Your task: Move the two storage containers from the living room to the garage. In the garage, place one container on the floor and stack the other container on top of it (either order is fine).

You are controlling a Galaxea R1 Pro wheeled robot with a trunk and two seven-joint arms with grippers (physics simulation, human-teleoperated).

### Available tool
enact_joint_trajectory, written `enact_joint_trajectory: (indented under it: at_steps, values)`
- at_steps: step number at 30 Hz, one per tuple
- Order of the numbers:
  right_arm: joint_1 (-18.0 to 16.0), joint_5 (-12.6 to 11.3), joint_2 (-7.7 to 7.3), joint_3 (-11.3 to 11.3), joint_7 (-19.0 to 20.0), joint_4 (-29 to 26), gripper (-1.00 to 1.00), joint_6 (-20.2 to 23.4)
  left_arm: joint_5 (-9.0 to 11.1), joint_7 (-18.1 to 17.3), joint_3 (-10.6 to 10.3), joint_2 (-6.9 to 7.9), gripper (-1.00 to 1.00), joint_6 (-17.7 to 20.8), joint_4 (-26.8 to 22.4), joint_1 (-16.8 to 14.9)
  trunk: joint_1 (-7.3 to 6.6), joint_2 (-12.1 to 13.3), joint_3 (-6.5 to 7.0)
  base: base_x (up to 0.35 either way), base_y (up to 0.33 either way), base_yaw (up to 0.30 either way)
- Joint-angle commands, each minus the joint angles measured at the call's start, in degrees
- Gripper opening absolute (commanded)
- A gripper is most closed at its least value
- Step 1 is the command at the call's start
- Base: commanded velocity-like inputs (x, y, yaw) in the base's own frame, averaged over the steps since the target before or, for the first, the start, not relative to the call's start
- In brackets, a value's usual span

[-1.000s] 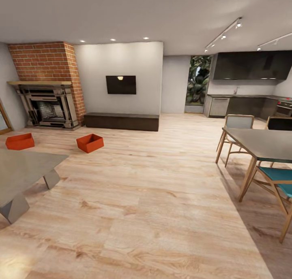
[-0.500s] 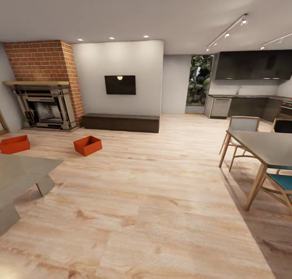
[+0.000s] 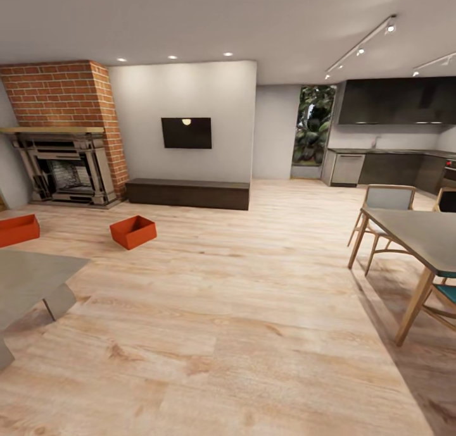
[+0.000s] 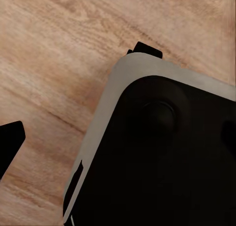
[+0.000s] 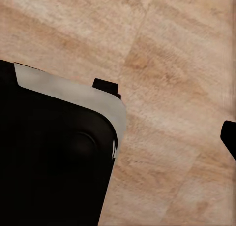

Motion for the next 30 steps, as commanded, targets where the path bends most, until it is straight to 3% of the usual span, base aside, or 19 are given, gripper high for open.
enact_joint_trajectory:
  at_steps: [1, 30]
  values:
    - [-0.06, -0.59, 0.02, 0.47, 0.18, 0.16, 1.0, -0.32, 0.03, -0.01, 0.33, -0.03, 1.0, 0.28, -0.1, 0.0, 0.03, -0.03, -0.06, 0.324, 0.0, 0.0]
    - [-0.06, -0.59, 0.02, 0.47, 0.14, 0.16, 1.0, -0.32, 0.12, -0.01, 0.33, -0.01, 1.0, 0.21, -0.1, 0.0, 0.03, -0.03, -0.06, 0.324, 0.0, 0.0]
